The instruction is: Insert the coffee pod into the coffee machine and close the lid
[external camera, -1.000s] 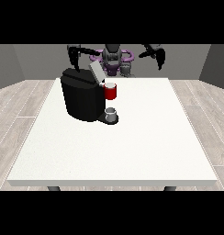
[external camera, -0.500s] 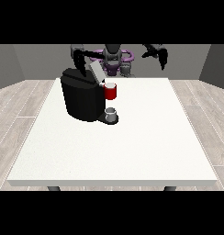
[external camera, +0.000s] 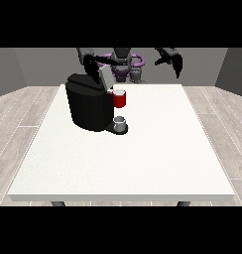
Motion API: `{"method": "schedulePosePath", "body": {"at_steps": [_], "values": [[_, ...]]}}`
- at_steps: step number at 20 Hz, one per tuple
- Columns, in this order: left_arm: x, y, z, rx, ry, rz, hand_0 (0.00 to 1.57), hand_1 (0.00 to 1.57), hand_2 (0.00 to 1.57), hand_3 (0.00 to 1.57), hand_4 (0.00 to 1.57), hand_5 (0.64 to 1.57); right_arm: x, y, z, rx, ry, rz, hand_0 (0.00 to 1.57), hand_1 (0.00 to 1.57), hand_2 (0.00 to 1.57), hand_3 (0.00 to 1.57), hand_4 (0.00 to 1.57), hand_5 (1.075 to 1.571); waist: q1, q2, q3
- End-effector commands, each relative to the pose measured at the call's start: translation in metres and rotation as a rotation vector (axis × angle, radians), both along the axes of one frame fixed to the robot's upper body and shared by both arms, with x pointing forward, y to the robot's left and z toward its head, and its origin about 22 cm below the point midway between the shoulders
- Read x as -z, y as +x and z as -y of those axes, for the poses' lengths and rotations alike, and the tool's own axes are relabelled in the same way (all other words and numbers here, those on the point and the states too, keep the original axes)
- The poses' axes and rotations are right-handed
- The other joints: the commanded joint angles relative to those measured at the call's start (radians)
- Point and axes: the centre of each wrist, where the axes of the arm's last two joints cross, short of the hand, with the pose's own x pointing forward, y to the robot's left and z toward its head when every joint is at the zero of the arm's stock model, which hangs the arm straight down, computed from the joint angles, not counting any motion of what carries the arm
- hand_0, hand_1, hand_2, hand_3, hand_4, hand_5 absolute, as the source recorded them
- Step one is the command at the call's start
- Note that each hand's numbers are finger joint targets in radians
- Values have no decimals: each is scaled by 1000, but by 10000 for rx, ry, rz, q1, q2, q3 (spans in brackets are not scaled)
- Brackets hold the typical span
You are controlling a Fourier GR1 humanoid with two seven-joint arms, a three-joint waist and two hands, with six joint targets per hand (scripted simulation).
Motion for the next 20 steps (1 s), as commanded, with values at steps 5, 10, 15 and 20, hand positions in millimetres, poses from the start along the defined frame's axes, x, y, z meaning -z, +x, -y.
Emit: {"method": "schedulePosePath", "body": {"at_steps": [5, 10, 15, 20], "values": [[6, -5, 4, 249, 120, 47, 0, 0, 0, 0, 358, 1571, -40, 18, -24, -394, -859, 750, 0, 0, 0, 0, 118, 1571, 379, 494, 16], [-4, 0, 1, 316, 196, 167, 0, 0, 0, 0, 385, 1571, -56, 21, -39, -690, -1255, 846, 0, 0, 0, 0, 0, 1571, 539, 417, 17], [-3, -1, 22, 864, 281, 22, 0, 0, 0, 0, 383, 1571, -64, 20, -56, -782, -1562, 1119, 0, 0, 0, 0, 0, 1571, 1100, 536, 18], [-19, 12, 19, 926, 197, 385, 0, 0, 0, 0, 365, 1571, -80, 13, -68, -739, -2050, 1627, 0, 0, 0, 0, 82, 1571, 1376, 672, 14]]}}
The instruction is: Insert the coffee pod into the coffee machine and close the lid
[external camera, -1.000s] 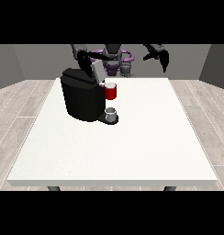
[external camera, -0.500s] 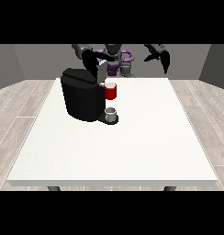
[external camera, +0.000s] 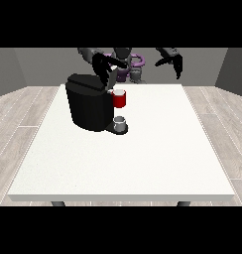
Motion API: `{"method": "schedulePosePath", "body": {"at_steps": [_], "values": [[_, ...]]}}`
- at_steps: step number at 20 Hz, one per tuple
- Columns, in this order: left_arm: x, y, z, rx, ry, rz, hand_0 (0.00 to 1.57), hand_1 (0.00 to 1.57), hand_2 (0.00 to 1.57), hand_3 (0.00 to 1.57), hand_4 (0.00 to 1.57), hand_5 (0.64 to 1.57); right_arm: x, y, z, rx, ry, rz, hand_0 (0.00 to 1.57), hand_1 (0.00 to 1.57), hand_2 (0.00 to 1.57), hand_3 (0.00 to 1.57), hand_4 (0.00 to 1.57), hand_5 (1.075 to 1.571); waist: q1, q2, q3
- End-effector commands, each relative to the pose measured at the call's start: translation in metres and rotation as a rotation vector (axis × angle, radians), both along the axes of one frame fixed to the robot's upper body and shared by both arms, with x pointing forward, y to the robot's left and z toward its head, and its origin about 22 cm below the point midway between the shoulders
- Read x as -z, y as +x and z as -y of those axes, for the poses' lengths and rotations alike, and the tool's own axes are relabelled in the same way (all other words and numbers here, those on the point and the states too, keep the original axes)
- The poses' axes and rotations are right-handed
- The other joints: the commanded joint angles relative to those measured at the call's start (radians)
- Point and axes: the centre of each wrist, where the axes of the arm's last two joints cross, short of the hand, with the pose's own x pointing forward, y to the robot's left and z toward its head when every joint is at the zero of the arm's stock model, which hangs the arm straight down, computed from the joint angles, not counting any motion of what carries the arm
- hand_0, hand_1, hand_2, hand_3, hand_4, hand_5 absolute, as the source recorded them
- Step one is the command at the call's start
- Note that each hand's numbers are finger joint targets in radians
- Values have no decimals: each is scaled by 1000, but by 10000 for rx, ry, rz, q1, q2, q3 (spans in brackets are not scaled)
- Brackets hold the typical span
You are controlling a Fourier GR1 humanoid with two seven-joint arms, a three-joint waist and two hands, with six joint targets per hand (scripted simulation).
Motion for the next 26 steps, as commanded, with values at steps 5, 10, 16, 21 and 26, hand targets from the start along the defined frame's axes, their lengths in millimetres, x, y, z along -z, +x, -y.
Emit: {"method": "schedulePosePath", "body": {"at_steps": [5, 10, 16, 21, 26], "values": [[-17, 13, 20, 756, 73, 777, 0, 0, 0, 0, 439, 1571, -74, 2, -40, -1265, -885, 2215, 0, 0, 0, 0, 274, 1571, 1293, 788, -146], [-29, 21, 31, 1078, -93, 1060, 0, 0, 0, 0, 429, 1571, -97, -5, -38, -818, -575, 2420, 0, 0, 0, 0, 102, 1571, 1847, 1111, -138], [-30, 22, 35, 1607, 86, 1001, 0, 0, 0, 0, 368, 1571, -128, -17, -29, -126, -1202, 2374, 0, 0, 0, 0, 0, 1571, 2707, 1145, -151], [-47, 28, 41, 1919, -37, 1798, 0, 0, 0, 0, 377, 1571, -145, -14, -43, -572, -1526, 3791, 0, 0, 0, 0, 0, 1571, 2861, 2160, -150], [-77, 40, 42, 2015, -87, 2307, 0, 0, 0, 0, 215, 1571, -175, -5, -54, -685, -1153, 4317, 0, 0, 0, 0, 0, 1571, 3057, 2768, -150]]}}
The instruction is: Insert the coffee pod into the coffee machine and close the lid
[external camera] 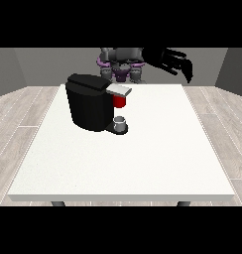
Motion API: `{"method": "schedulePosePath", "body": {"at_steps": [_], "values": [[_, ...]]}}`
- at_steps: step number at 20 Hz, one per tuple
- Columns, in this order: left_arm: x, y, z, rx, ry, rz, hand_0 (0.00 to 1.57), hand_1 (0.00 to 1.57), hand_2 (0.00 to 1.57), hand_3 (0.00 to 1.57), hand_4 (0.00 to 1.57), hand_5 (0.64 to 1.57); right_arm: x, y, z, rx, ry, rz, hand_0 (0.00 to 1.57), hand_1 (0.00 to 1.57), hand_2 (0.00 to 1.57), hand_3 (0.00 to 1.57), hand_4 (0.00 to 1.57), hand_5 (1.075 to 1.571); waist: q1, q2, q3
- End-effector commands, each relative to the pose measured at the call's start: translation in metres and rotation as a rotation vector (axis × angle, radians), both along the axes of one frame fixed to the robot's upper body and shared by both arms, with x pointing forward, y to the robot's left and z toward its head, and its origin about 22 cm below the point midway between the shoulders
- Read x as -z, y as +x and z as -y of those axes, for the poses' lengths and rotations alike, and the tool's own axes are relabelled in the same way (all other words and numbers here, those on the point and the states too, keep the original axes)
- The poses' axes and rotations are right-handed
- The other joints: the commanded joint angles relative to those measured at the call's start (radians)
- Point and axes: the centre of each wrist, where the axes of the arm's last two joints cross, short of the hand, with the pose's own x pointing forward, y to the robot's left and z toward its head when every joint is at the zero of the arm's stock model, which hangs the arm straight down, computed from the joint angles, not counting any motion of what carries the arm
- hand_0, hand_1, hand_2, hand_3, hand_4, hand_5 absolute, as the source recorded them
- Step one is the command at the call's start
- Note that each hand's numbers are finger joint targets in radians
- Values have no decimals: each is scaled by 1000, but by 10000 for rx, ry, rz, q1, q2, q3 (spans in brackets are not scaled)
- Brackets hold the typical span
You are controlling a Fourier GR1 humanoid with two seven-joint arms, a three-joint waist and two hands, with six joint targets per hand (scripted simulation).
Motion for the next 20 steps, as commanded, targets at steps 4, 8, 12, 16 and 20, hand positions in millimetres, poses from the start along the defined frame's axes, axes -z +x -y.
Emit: {"method": "schedulePosePath", "body": {"at_steps": [4, 8, 12, 16, 20], "values": [[-3, -2, -11, 150, 109, 167, 0, 0, 0, 0, 328, 1571, -5, 13, -15, -642, 409, 130, 0, 0, 0, 0, 0, 1571, 144, 324, -24], [-11, -2, -1, -42, -36, 161, 0, 0, 0, 0, 318, 1571, 15, 22, -21, -833, 323, 165, 0, 0, 0, 0, 98, 1571, -106, 338, -21], [-9, -12, 0, 404, 54, 54, 0, 0, 0, 0, 322, 1571, 20, 30, -15, -1035, 624, -99, 0, 0, 0, 0, 0, 1571, 65, -10, -20], [21, -17, -6, -113, -71, -571, 0, 0, 0, 0, 246, 1571, 47, 17, -63, -2233, 638, 143, 0, 0, 0, 0, 0, 1571, -776, -561, -22], [42, -24, -16, -845, -296, -1290, 0, 0, 0, 0, 266, 1571, 87, 6, -91, -3205, 784, -182, 0, 0, 0, 0, 181, 1571, -1521, -1322, -21]]}}
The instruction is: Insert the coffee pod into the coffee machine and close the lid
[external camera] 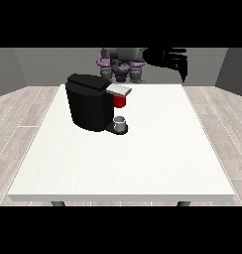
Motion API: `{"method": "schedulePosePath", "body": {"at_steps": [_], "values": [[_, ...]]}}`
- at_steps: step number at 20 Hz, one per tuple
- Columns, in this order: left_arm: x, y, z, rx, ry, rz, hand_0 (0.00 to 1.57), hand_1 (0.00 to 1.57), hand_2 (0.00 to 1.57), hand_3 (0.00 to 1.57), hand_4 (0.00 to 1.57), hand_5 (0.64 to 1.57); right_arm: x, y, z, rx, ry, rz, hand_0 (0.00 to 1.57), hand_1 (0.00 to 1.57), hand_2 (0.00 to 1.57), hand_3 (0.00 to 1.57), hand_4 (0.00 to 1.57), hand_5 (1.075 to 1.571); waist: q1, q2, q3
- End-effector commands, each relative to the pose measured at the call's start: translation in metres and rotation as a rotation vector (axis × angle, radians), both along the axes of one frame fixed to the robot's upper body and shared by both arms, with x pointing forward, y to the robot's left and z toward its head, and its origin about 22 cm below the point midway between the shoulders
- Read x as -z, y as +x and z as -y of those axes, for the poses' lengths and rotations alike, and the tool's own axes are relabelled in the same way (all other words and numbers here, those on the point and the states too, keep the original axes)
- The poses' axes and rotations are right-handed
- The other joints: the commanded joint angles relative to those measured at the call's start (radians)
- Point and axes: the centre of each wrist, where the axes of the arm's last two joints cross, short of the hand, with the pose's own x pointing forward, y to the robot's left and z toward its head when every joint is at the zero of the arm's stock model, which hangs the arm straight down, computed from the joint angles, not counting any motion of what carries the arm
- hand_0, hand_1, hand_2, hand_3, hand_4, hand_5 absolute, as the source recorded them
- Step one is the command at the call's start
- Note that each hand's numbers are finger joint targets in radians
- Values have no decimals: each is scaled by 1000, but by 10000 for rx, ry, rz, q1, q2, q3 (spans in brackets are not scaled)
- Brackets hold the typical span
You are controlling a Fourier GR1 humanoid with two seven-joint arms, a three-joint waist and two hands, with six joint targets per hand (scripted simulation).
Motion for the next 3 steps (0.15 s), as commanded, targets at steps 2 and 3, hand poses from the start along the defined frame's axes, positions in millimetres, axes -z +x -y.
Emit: {"method": "schedulePosePath", "body": {"at_steps": [2, 3], "values": [[34, -18, -22, -704, -193, -1113, 0, 0, 0, 0, 266, 1571, 55, -14, -23, -1452, 300, -546, 0, 0, 0, 0, 263, 1571, -915, -1011, 1], [32, -20, -31, -912, -14, -895, 0, 0, 0, 0, 266, 1571, 79, -17, -18, -1173, 486, -516, 0, 0, 0, 0, 259, 1571, -843, -1022, 2]]}}
